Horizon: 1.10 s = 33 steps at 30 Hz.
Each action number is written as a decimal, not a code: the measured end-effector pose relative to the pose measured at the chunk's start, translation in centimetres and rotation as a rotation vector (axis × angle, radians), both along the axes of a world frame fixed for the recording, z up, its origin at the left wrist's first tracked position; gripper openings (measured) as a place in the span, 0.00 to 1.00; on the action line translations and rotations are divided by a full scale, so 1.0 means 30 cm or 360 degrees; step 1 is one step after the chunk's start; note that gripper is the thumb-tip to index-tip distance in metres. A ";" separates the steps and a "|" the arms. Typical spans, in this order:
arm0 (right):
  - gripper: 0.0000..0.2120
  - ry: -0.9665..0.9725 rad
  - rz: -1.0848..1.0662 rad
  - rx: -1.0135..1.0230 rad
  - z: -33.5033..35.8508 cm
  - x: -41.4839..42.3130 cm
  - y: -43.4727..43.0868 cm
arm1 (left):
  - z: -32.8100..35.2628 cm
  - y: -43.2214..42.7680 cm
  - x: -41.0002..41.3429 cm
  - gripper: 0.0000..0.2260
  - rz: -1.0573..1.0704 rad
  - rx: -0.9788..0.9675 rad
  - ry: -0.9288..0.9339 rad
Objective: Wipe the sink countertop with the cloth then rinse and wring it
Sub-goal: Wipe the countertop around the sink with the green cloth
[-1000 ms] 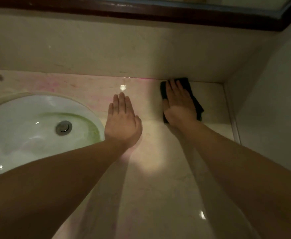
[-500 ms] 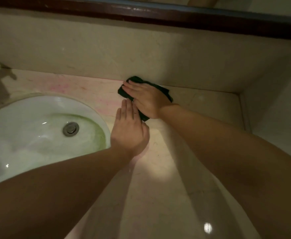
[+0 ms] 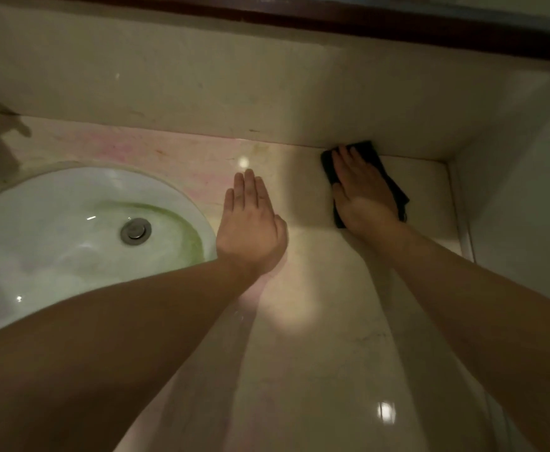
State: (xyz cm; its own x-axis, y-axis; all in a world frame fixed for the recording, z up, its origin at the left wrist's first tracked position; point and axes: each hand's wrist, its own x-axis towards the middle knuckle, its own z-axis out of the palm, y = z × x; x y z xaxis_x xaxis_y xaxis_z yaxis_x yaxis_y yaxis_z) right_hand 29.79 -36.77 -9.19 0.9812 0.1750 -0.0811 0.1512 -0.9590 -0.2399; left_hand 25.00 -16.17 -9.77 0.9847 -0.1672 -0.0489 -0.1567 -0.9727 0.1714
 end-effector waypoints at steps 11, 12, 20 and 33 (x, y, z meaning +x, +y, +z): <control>0.28 -0.0027 0.0463 -0.0081 0.009 -0.138 0.212 | 0.003 0.059 -0.168 0.29 0.0001 -0.0292 -0.0092; 0.28 -0.0055 0.0511 -0.0093 0.008 -0.177 0.225 | 0.004 0.073 -0.238 0.29 -0.0025 -0.0253 -0.0062; 0.28 0.0009 0.0825 -0.0087 0.018 -0.653 0.348 | 0.020 0.297 -0.764 0.30 -0.0037 -0.0088 0.0106; 0.28 -0.0031 -0.0402 -0.0144 -0.032 -0.932 0.103 | 0.043 -0.123 -0.754 0.35 0.0000 -0.0132 0.0266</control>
State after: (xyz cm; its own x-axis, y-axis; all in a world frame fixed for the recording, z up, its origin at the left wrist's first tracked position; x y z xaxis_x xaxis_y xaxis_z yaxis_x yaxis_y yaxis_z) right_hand 1.82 -33.68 -10.15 0.9944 -0.0829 -0.0661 -0.0921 -0.9842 -0.1510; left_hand 2.37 -19.87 -8.48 0.9640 -0.1776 -0.1980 -0.1194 -0.9541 0.2747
